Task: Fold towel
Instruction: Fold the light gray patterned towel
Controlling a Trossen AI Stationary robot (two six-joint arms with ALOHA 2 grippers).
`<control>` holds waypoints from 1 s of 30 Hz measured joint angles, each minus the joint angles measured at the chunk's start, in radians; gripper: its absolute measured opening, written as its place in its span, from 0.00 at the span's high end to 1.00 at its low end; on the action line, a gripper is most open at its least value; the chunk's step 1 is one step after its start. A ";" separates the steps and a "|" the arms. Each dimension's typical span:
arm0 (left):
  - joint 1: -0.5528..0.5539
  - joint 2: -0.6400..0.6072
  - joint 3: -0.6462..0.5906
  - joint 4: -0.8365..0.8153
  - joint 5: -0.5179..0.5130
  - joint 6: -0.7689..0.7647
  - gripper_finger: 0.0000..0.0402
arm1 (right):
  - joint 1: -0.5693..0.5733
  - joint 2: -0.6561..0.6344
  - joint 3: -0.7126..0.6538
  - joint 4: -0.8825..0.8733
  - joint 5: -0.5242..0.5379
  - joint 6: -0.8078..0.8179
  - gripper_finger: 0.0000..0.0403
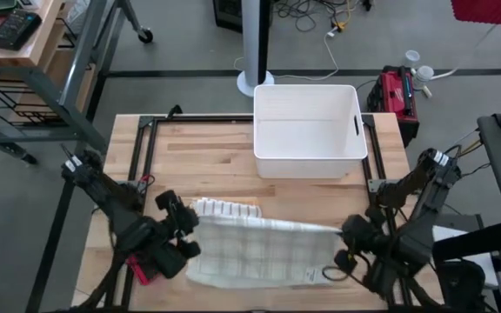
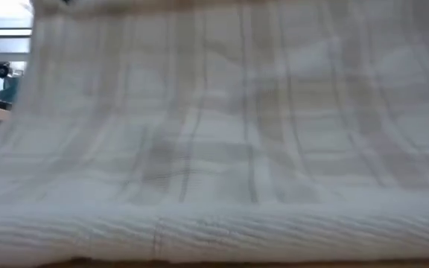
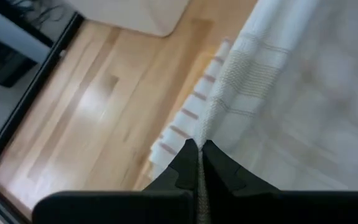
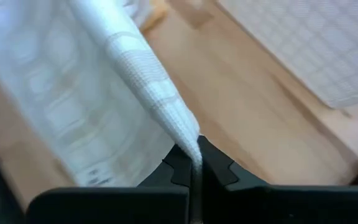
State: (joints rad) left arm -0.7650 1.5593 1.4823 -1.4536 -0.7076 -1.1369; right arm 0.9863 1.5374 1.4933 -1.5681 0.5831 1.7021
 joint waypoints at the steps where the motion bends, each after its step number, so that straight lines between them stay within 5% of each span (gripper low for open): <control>1: 0.013 -0.015 -0.046 0.033 -0.001 0.002 1.00 | -0.017 -0.007 -0.021 0.001 0.000 -0.001 1.00; 9: 0.115 -0.124 -0.335 0.251 -0.010 0.029 1.00 | -0.189 -0.016 -0.139 0.008 -0.013 -0.093 1.00; 16: 0.184 -0.187 -0.416 0.262 -0.122 0.037 0.95 | -0.291 -0.016 -0.191 0.006 -0.017 -0.180 0.98; 22: 0.291 -0.201 -0.418 0.208 -0.072 0.132 0.85 | -0.376 -0.039 -0.193 -0.011 -0.097 -0.287 0.78; 30: 0.320 -0.205 -0.418 0.184 0.025 0.190 0.70 | -0.363 -0.125 -0.193 -0.003 -0.046 -0.298 0.55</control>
State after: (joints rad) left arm -0.4448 1.3545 1.0645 -1.2691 -0.6830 -0.9465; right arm 0.6237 1.4120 1.2999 -1.5710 0.5369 1.4040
